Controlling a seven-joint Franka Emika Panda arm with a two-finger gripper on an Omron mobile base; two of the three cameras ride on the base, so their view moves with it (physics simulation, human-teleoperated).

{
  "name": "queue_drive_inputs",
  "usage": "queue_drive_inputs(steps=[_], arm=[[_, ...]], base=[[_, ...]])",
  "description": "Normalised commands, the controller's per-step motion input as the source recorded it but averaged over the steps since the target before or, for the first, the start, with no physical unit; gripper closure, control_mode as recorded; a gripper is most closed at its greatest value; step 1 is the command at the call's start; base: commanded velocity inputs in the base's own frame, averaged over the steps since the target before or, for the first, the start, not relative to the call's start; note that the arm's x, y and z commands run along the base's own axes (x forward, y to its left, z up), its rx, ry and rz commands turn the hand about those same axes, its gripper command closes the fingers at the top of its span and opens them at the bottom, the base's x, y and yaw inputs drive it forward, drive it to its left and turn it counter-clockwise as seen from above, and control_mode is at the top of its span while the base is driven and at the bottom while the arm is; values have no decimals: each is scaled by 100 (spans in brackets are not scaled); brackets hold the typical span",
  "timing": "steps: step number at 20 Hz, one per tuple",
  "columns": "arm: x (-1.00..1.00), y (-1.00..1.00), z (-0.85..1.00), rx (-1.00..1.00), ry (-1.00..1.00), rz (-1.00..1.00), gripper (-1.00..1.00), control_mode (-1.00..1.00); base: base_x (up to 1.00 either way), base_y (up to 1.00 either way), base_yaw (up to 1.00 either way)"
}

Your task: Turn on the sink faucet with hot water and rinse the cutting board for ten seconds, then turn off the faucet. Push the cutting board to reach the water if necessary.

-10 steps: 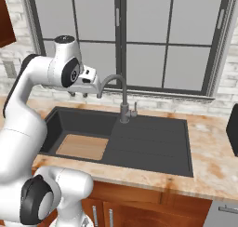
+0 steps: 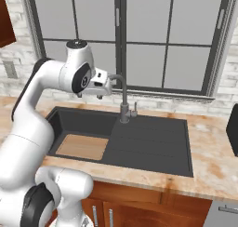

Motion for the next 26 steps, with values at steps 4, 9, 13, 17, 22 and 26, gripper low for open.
queue_drive_inputs(steps=[4,9,13,17,22,26], arm=[[0,-61,-20,0,-25,0,-100,-100],[0,-57,-30,0,-27,0,-100,-100],[0,-51,-31,0,-23,0,-100,-100],[0,-36,-23,1,-18,0,-100,-100],[7,-30,-19,1,-14,0,-100,-100],[23,-26,-13,0,-9,0,-100,-100]], base=[[0,0,0],[0,0,0],[0,0,0],[0,0,0],[0,0,0],[0,0,0]])
